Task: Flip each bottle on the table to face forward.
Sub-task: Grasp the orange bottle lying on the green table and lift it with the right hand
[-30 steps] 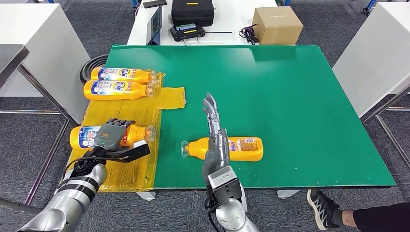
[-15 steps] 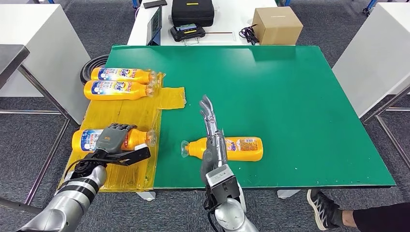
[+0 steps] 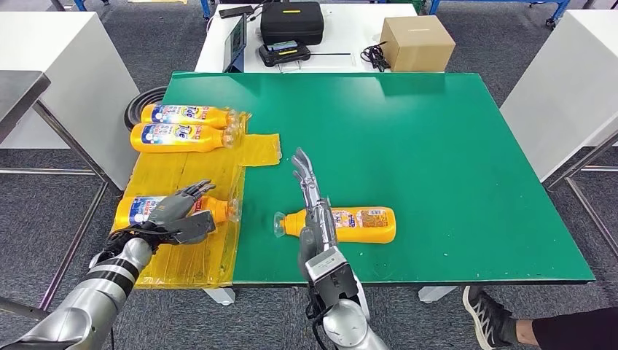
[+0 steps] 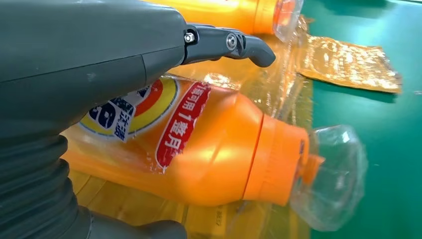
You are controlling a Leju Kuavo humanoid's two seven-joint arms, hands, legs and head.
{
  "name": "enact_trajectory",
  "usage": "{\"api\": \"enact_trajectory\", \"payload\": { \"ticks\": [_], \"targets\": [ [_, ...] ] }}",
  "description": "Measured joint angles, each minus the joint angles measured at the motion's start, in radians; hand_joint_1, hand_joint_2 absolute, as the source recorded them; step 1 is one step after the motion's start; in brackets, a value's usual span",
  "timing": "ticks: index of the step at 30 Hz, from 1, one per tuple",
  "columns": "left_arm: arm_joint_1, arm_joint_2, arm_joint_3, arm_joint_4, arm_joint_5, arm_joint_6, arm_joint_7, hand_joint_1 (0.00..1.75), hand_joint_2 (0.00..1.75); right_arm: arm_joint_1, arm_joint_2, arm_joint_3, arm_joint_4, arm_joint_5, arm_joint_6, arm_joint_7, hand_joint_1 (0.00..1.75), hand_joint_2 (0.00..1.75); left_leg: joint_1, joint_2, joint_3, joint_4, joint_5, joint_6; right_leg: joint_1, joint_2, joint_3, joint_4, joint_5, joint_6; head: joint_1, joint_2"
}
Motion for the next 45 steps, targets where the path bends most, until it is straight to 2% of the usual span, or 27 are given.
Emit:
{"api": "enact_trajectory", "payload": {
  "ticks": [5, 10, 15, 21, 23, 25, 28, 31, 32, 35, 36, 40, 45],
  "targets": [
    [0.003, 0.028, 0.0, 0.002, 0.101, -0.132, -0.076, 0.0, 1.75, -0.003, 0.002, -0.002, 0.012, -0.002, 0.017, 0.0, 0.0, 0.0, 0.0, -0.001, 0.002, 0.0, 0.0, 0.0, 0.0, 0.0, 0.003, 0.0, 0.0, 0.0, 0.0, 0.0],
    [0.021, 0.048, -0.004, -0.009, 0.203, -0.211, -0.132, 0.0, 1.75, -0.008, 0.005, -0.002, 0.03, -0.007, 0.025, -0.001, 0.0, 0.0, 0.0, 0.0, 0.004, 0.0, 0.0, 0.0, 0.0, 0.0, 0.003, 0.0, 0.0, 0.0, 0.0, 0.0],
    [0.07, 0.024, 0.009, -0.063, 0.385, -0.19, -0.18, 0.0, 1.75, -0.012, 0.006, -0.002, 0.047, -0.004, 0.019, -0.007, 0.0, 0.0, 0.0, -0.001, 0.003, 0.0, 0.0, 0.0, 0.0, 0.0, 0.002, 0.0, 0.0, 0.0, 0.0, 0.0],
    [0.113, -0.014, 0.019, -0.117, 0.438, -0.176, -0.169, 0.0, 1.75, -0.017, 0.006, 0.0, 0.068, -0.006, 0.007, -0.017, 0.0, 0.0, 0.0, 0.001, 0.001, 0.0, 0.0, 0.0, 0.0, 0.0, 0.0, 0.0, 0.0, 0.0, 0.0, 0.0],
    [0.12, -0.02, 0.022, -0.128, 0.457, -0.163, -0.168, 0.0, 0.87, -0.018, 0.006, 0.001, 0.073, -0.008, 0.003, -0.019, 0.0, 0.0, 0.0, 0.001, 0.001, 0.0, 0.0, 0.0, 0.0, 0.0, 0.0, 0.0, 0.0, 0.0, 0.0, 0.0],
    [0.125, -0.035, 0.037, -0.142, 0.504, -0.11, -0.16, 0.0, 0.0, -0.019, 0.006, 0.002, 0.078, -0.007, -0.008, -0.018, 0.0, 0.0, 0.0, 0.001, 0.0, 0.0, 0.0, 0.0, 0.0, 0.0, -0.002, 0.0, 0.0, 0.0, 0.0, 0.0],
    [0.13, -0.071, 0.082, -0.17, 0.599, 0.015, -0.14, 0.0, 0.0, -0.021, 0.006, 0.007, 0.085, -0.001, -0.027, -0.012, 0.0, 0.0, 0.0, 0.001, -0.003, 0.0, 0.001, 0.0, 0.0, 0.0, -0.005, 0.0, 0.001, 0.0, 0.0, 0.0],
    [0.129, -0.107, 0.137, -0.203, 0.659, 0.165, -0.166, 0.0, 0.0, -0.026, 0.005, 0.017, 0.097, 0.003, -0.036, -0.005, 0.0, 0.0, 0.0, 0.001, -0.005, 0.0, 0.001, 0.0, 0.0, 0.0, -0.006, 0.0, 0.001, 0.0, 0.0, 0.0],
    [0.128, -0.116, 0.155, -0.213, 0.678, 0.213, -0.184, 0.0, 0.44, -0.029, 0.005, 0.021, 0.102, 0.004, -0.039, -0.003, 0.0, 0.0, 0.0, 0.001, -0.005, 0.0, 0.001, 0.0, 0.0, 0.0, -0.006, 0.0, 0.001, 0.0, 0.0, 0.0],
    [0.13, -0.135, 0.198, -0.255, 0.748, 0.315, -0.231, 0.0, 1.75, -0.039, 0.005, 0.033, 0.119, 0.013, -0.048, 0.0, 0.0, 1.31, 0.0, 0.001, -0.006, 0.0, 0.001, 0.0, 0.0, 0.0, -0.008, 0.0, 0.001, 0.0, 0.0, 0.0],
    [0.131, -0.139, 0.204, -0.276, 0.769, 0.34, -0.237, 0.0, 1.75, -0.042, 0.005, 0.037, 0.125, 0.017, -0.052, 0.0, 0.0, 1.75, 0.0, 0.001, -0.007, 0.0, 0.001, 0.0, 0.0, 0.0, -0.008, 0.0, 0.001, 0.0, 0.0, 0.0],
    [0.165, -0.15, 0.206, -0.392, 0.844, 0.377, -0.24, 0.0, 1.75, -0.047, 0.004, 0.044, 0.138, 0.063, -0.081, 0.004, 0.0, 1.75, 0.0, 0.002, -0.009, 0.0, 0.001, 0.0, 0.0, 0.0, -0.01, 0.0, 0.001, 0.0, 0.0, 0.0],
    [0.263, -0.18, 0.195, -0.582, 0.966, 0.316, -0.24, 0.0, 1.75, -0.023, -0.014, 0.028, 0.127, 0.18, -0.132, 0.046, 0.0, 1.75, 0.0, 0.002, -0.011, 0.001, 0.0, 0.0, 0.0, 0.001, -0.013, 0.0, 0.001, 0.0, 0.0, 0.0]
  ]
}}
